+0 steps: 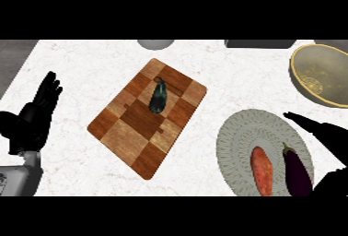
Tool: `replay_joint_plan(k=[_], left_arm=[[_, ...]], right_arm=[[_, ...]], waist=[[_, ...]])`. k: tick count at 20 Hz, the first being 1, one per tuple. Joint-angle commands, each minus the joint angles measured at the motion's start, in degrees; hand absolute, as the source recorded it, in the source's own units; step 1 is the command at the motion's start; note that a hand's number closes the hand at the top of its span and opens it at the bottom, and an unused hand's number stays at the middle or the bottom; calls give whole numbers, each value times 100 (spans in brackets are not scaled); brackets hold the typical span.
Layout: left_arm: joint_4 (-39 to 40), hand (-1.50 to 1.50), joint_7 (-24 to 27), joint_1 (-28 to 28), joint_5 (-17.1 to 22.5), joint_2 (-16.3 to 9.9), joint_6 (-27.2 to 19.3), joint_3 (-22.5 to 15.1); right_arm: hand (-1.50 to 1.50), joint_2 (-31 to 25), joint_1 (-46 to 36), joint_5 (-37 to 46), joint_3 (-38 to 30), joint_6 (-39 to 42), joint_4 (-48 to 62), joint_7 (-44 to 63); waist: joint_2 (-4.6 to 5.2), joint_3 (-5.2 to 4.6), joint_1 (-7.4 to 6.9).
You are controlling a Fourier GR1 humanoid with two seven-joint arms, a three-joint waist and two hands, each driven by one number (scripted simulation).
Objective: Pick the sweet potato from the placemat and place it in the bowl
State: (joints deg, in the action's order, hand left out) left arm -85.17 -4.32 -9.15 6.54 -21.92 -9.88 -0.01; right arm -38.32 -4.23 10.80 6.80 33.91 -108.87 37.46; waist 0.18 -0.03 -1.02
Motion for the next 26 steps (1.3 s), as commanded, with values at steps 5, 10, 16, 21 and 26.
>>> replay_joint_plan(k=[5,10,16,21,26], left_arm=[[-296,0,-325,72,-9,86,104,116],[-729,0,-396,367,-437,246,-63,-52],[-128,0,-157,-8,-641,615,-180,65],[-33,0,-68,71,-478,518,265,367],[-806,0,-251,659,-427,469,495,522]], right_arm=[[-150,488,-640,403,628,694,1112,232],[-150,360,-433,1441,529,258,1007,-595],[-150,633,-242,2167,639,-35,938,-831],[-150,1100,89,2472,796,-97,1212,-980],[-150,1247,408,2880,877,-108,1180,-1059]], waist=[[-13,4,42],[-22,7,71],[-17,4,116],[-17,3,110],[-23,3,95]])
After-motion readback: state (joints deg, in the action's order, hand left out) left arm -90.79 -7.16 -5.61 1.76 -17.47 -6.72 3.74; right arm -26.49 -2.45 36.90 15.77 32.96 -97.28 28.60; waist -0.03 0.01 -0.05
